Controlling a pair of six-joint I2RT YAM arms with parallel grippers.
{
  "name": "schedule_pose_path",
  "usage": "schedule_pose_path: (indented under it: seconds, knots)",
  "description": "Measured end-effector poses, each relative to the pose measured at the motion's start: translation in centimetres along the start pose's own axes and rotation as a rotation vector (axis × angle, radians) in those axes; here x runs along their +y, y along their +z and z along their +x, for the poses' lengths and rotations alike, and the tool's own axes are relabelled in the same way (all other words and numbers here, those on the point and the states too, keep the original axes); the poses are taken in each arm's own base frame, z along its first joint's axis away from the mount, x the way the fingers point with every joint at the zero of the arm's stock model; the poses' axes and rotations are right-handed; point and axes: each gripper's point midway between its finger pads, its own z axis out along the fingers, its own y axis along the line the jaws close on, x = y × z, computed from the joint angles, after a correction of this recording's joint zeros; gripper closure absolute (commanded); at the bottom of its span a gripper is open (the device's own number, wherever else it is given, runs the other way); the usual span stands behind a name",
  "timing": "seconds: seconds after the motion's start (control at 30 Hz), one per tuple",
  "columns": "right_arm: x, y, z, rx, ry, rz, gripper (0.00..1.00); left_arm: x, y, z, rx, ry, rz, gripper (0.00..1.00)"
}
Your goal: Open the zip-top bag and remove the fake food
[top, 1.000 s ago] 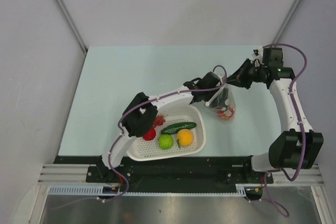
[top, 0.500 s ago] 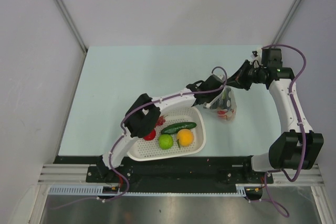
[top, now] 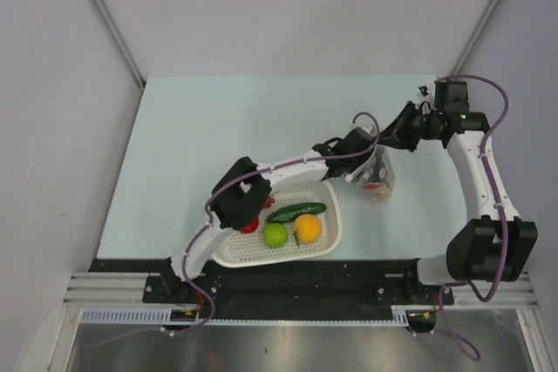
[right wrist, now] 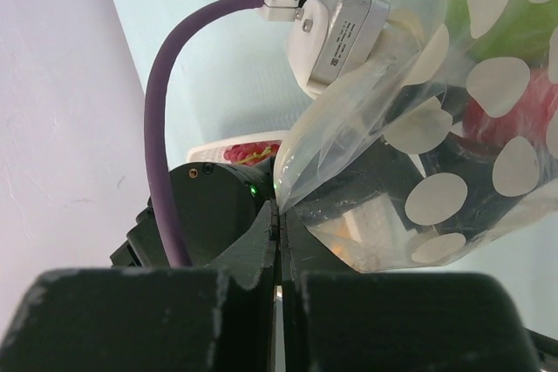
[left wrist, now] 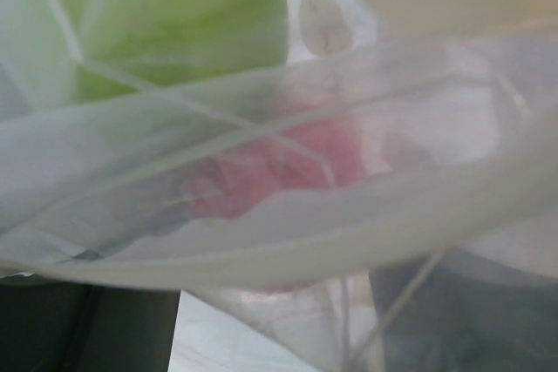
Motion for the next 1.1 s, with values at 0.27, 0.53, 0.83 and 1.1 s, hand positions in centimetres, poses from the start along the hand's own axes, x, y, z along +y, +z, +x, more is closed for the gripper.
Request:
schedule_pose_path:
  seconds: [0.27,0.53,0.83,1.1]
  knots:
    - [-0.3,0.0,-0.3,-0.012,-0.01,0.012,1.0,0.8,-1.3,0.0,0.008,0.103,-0.046,1.0]
    - [-1.0,-0.2,-0.8,-0.037,-0.034,0.035,1.0,0.0,-6.2,-1.6,0.02,0.212,-0.055,1.0]
    - [-0.9,-0.7,-1.4,-0.075,-0.104,0.036,1.0,0.4,-11.1,-3.3,0.05,0.221,-0.041,1.0]
    - [0.5,-0.4,0.0,-0.042,-0.146,0.007,1.0,-0.8,-12.9,-7.1,-0.02,0.209,-0.016,1.0]
